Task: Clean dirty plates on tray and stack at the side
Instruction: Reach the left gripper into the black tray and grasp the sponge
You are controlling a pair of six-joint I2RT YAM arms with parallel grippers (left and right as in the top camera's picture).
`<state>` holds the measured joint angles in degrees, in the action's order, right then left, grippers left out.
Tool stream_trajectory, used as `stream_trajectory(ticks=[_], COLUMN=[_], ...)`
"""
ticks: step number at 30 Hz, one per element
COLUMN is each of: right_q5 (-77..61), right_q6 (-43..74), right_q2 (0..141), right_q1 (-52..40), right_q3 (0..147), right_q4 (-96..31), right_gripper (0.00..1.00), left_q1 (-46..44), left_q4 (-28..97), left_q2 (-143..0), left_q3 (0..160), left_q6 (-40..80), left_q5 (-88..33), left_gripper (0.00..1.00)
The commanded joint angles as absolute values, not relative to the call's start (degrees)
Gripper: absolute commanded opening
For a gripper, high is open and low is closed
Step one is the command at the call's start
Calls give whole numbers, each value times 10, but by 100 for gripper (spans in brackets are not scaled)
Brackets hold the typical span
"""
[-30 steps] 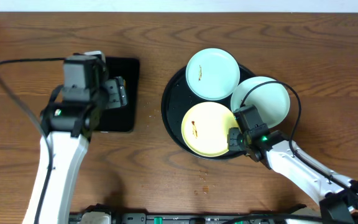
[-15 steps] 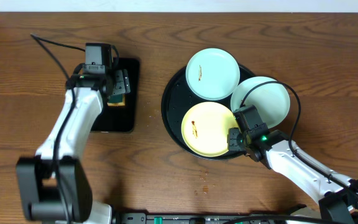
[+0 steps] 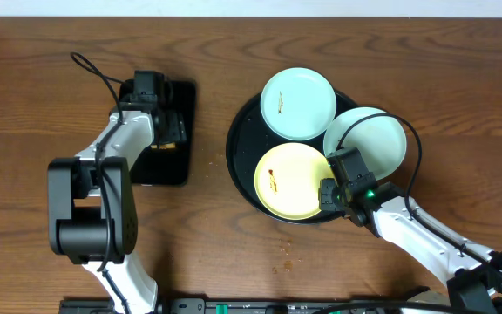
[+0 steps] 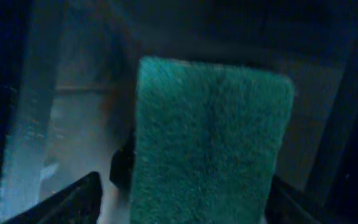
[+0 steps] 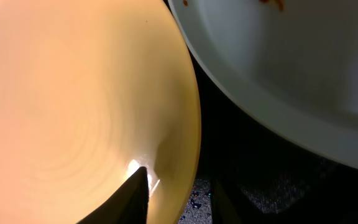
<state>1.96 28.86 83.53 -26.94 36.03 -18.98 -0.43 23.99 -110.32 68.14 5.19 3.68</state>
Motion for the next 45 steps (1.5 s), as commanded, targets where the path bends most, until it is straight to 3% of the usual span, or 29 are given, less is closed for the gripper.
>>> stream_trajectory(ticks=[1,4,6,8,11,24,28,32,37,45], right_q5=[23,23,23,23,23,23,23,23,23,23], right_q6=[286,286,286,286,286,286,286,286,286,286], right_q2=[836,836,836,836,836,836,836,836,836,836], right_q1=[-272,-272,-272,-272,-272,-272,-272,-272,-272,-272], right_q3=[365,365,365,365,365,365,365,365,365,365], right_q4=[-188,-189,-189,-189,-189,-189,-189,-189,-189,-189], right_gripper=[33,33,33,33,33,34,35,35,35,36], left_q1=[-2,-2,-2,-2,-2,-1,1,1,1,3], left_q4=[252,259,266,269,255,200,199,201,209,229], left_q2=[-1106,-1106,-1106,-1106,-1106,-1129,-1121,-1094,-1040,-1008], left_q3=[692,692,692,692,692,675,675,676,676,676], left_q6=[20,-1,-19,-24,-23,-24,-24,-24,-24,-23], left_q5=[24,24,24,24,24,25,26,26,42,71], left_gripper=[66,52,50,52,72,71,56,49,8,8])
